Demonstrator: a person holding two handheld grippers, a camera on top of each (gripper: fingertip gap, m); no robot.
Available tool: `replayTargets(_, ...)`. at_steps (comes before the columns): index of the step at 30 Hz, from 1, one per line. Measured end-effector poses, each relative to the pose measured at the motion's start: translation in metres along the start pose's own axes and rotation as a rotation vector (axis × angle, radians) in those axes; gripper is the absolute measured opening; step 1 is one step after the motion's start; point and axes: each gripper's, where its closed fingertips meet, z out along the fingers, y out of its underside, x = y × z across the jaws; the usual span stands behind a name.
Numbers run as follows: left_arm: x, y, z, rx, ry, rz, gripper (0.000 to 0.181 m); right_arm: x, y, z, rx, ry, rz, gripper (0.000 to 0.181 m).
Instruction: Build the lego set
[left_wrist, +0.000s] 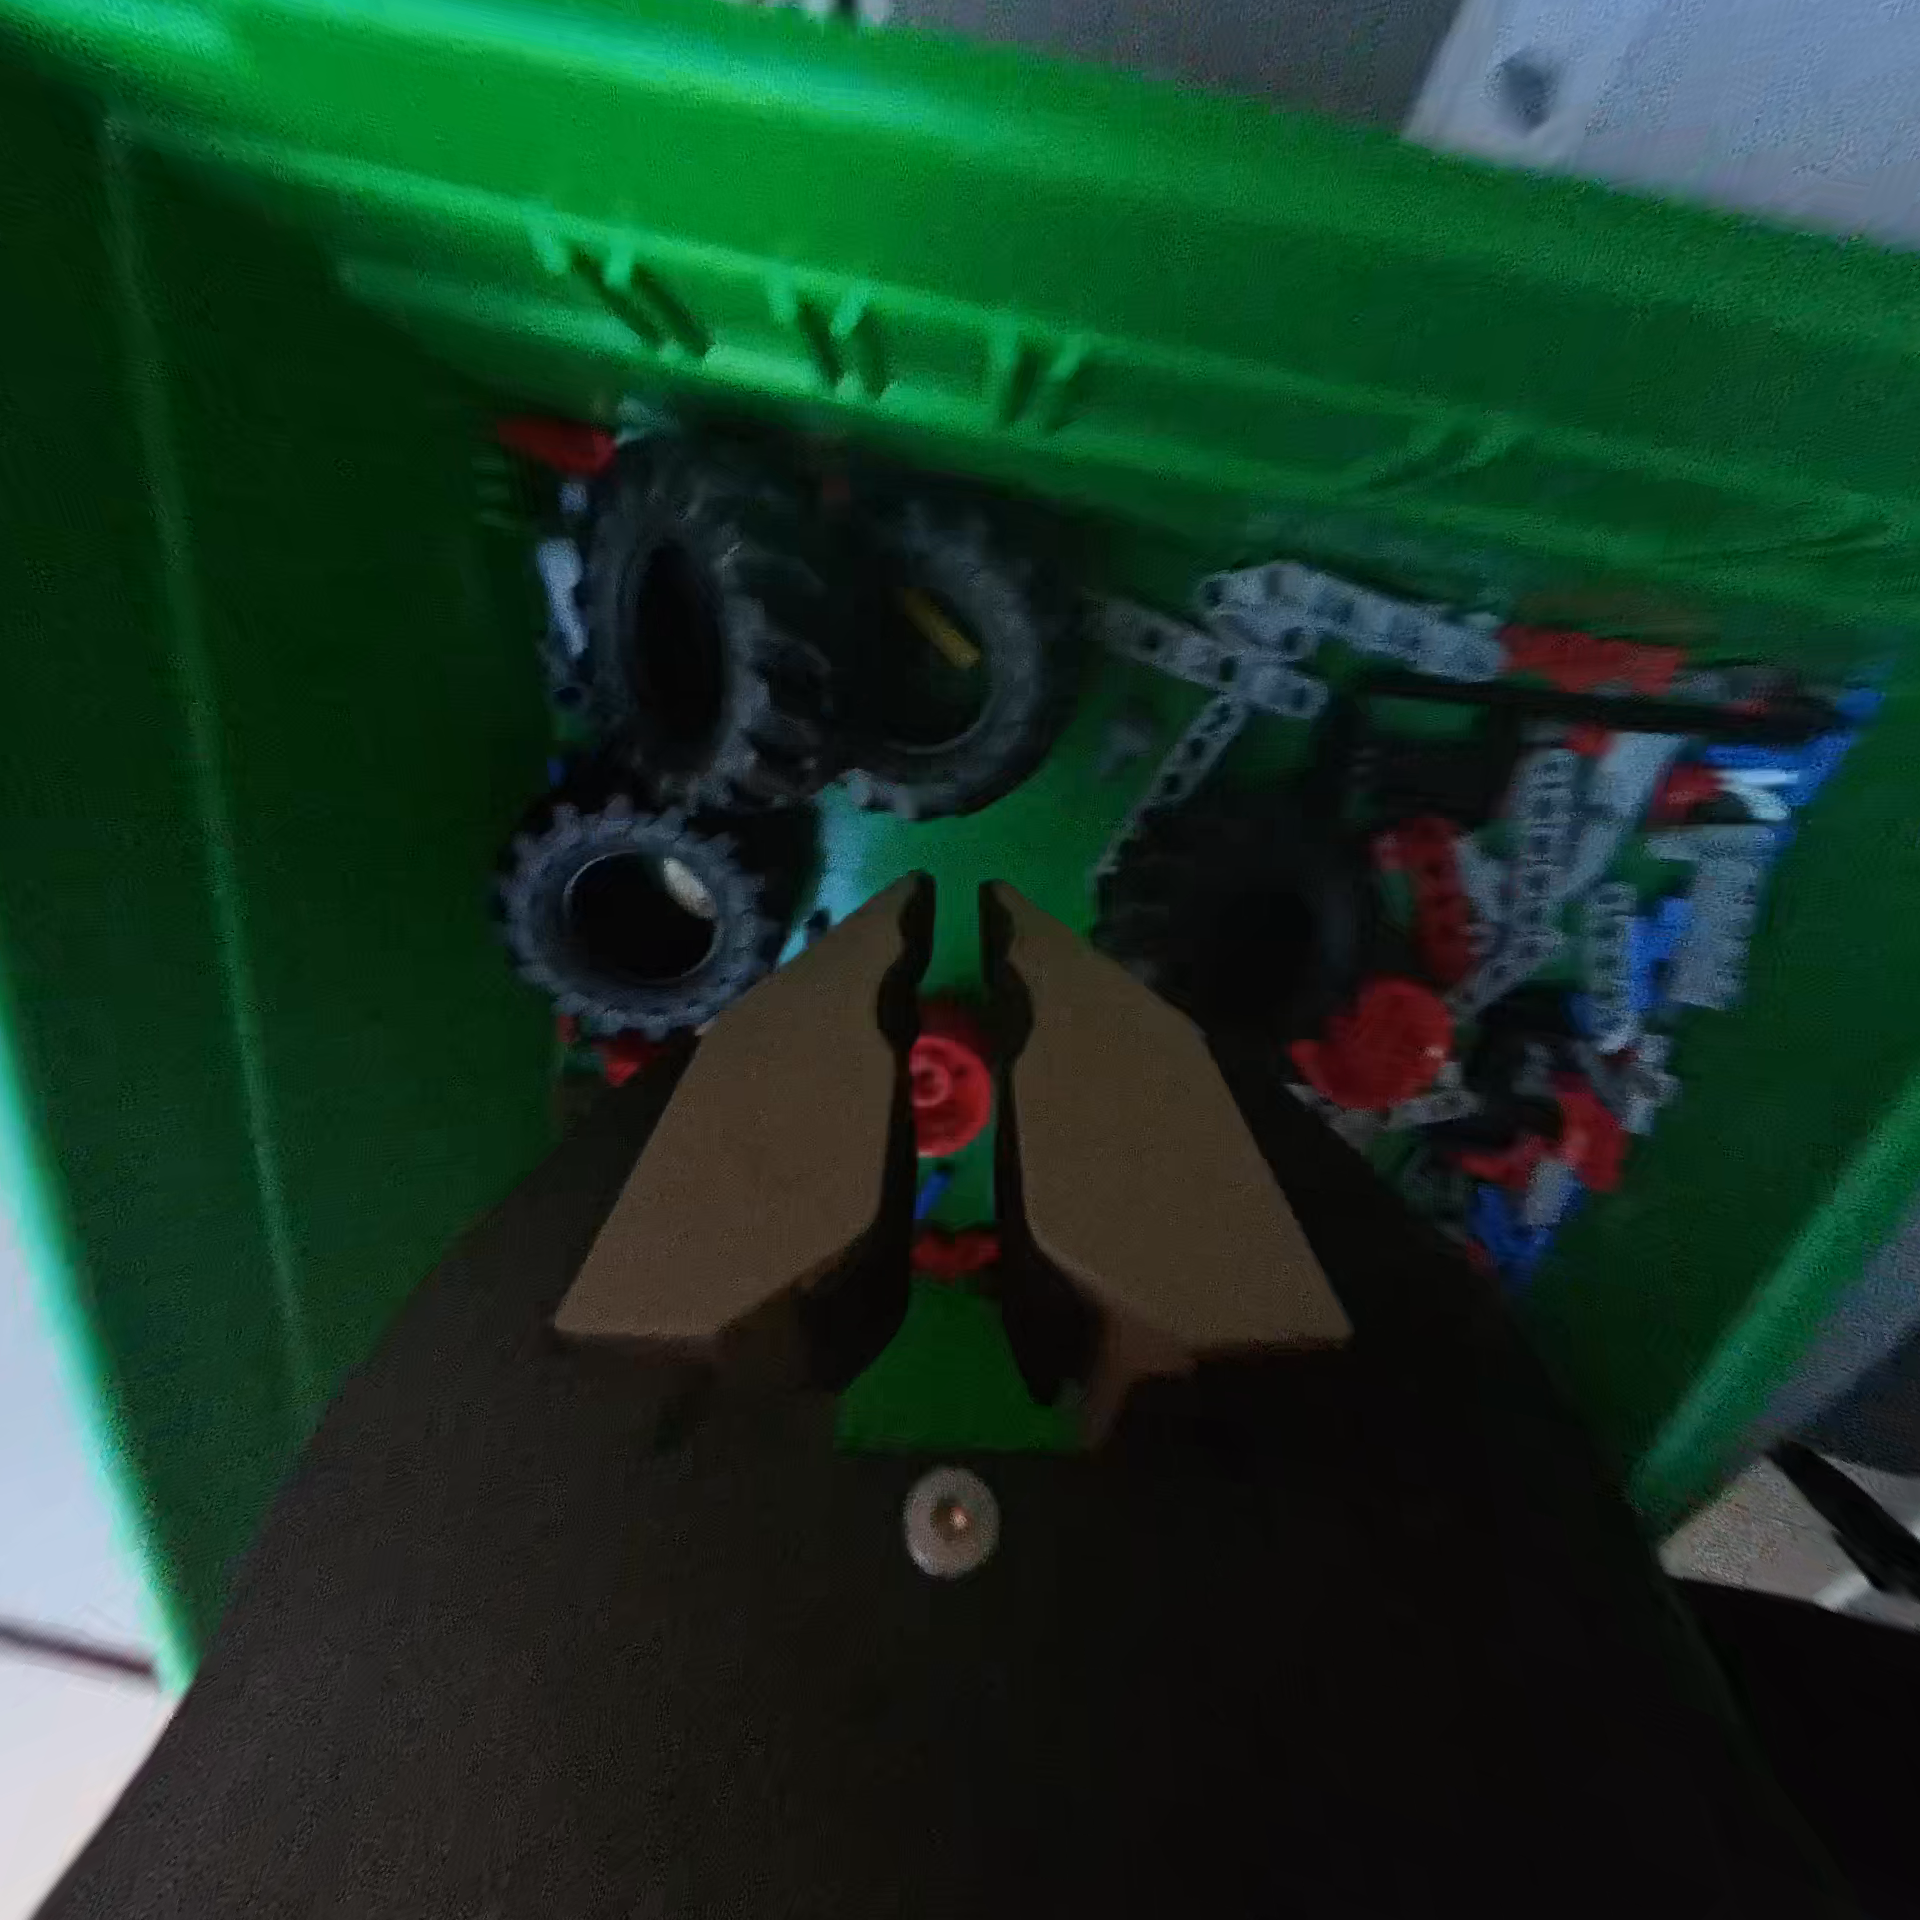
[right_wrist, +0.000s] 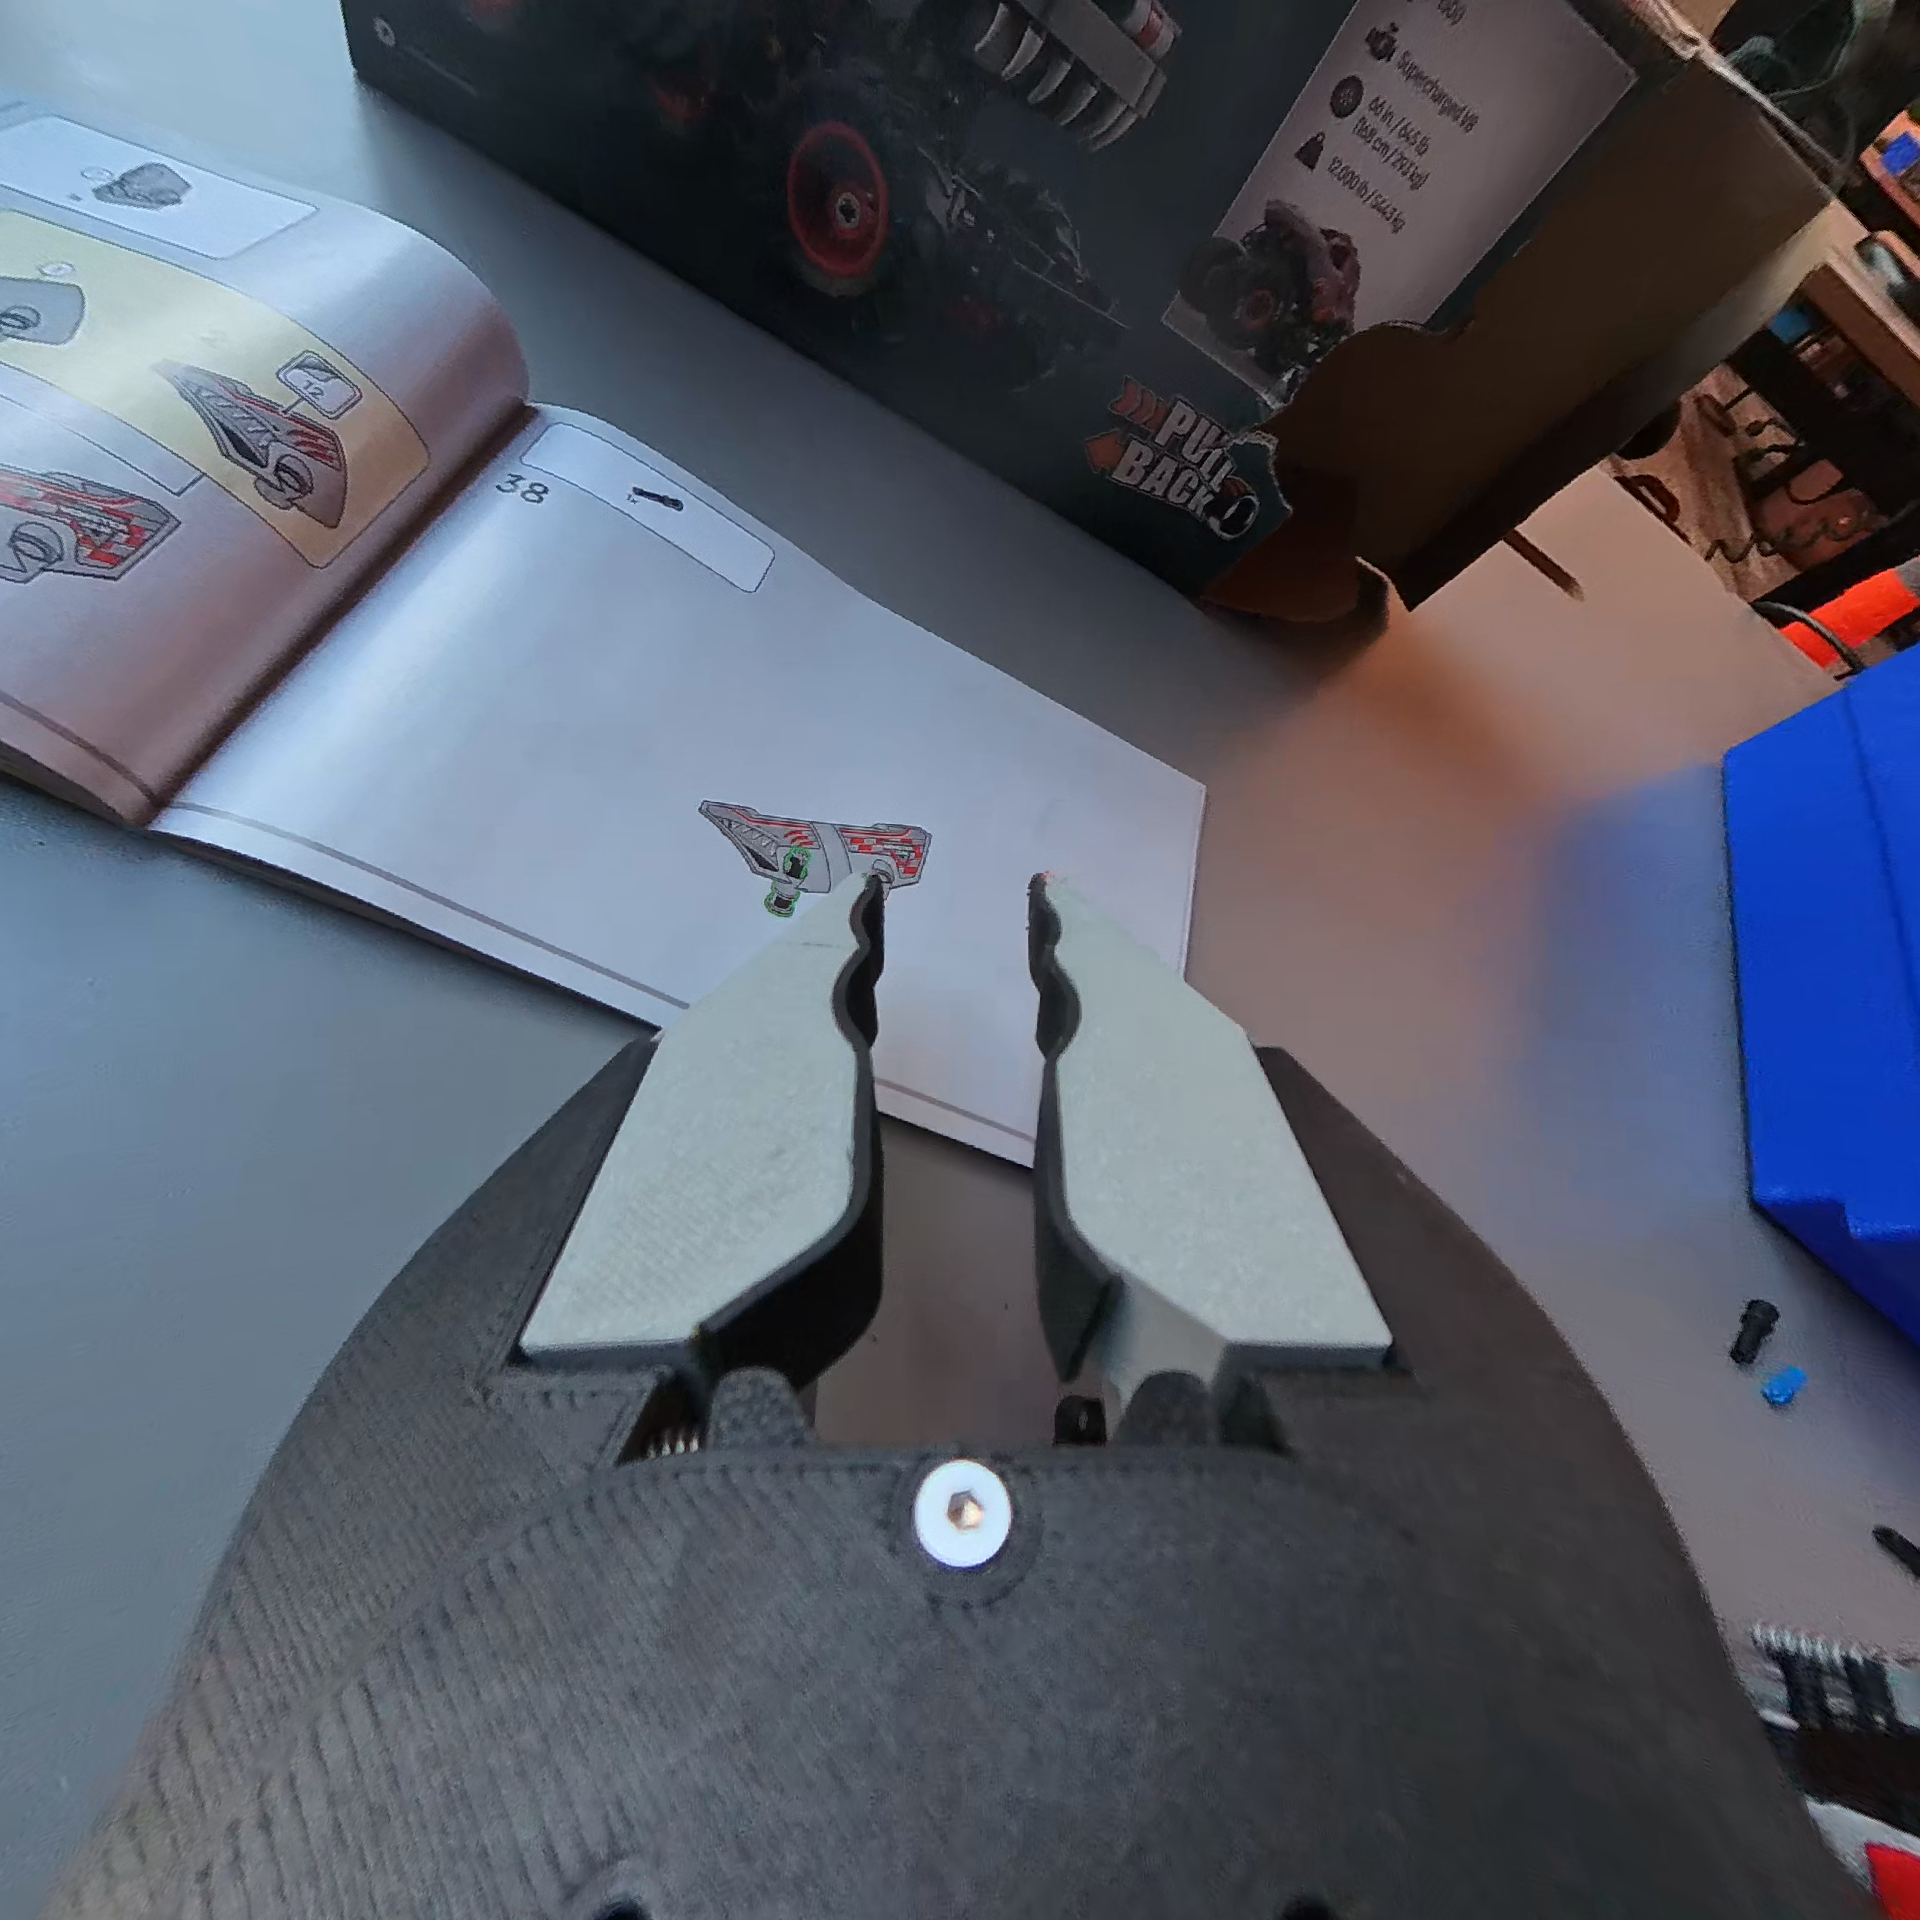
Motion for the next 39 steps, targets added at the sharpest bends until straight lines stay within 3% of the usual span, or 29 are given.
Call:
replayTargets(1,0.016,-0.008,-0.007,0.053,0.086,0.023,0.008,0.0,0.0,0.001,-0.001,-0.004,0.002,0.024)
replayTargets(4,0.056,-0.009,-0.007,0.043,0.24,0.11,0.028,-0.002,0.001,0.002,-0.006,-0.021,0.006,0.024)
replayTargets(8,0.066,0.008,0.014,-0.111,0.194,0.171,0.041,-0.004,0.001,0.003,-0.008,-0.028,-0.003,0.024)
replayTargets(10,0.061,0.012,0.015,-0.147,0.186,0.118,0.046,-0.005,-0.001,0.002,0.002,-0.036,0.001,0.024)
replayTargets(15,0.022,0.013,-0.002,-0.104,0.016,0.061,0.037,-0.006,-0.002,0.001,0.02,-0.063,0.028,0.024)
replayTargets(18,0.022,-0.008,-0.025,0.06,0.04,0.045,0.03,-0.007,-0.002,0.002,0.014,-0.071,0.026,0.024)
replayTargets(21,0.048,-0.021,-0.042,0.169,0.159,0.108,0.023,-0.008,-0.002,0.002,0.011,-0.073,0.02,0.024)
replayTargets(27,0.048,-0.013,-0.045,0.144,0.088,0.177,0.014,-0.007,-0.004,0.001,0.032,-0.073,0.019,0.023)
replayTargets(34,0.044,-0.014,-0.043,0.186,0.254,0.12,0.014,-0.003,-0.013,0.0,0.09,-0.09,0.044,0.022)
replayTargets(39,0.042,-0.01,-0.034,0.142,0.218,0.172,0.016,0.0,-0.012,0.001,0.091,-0.096,0.067,0.022)
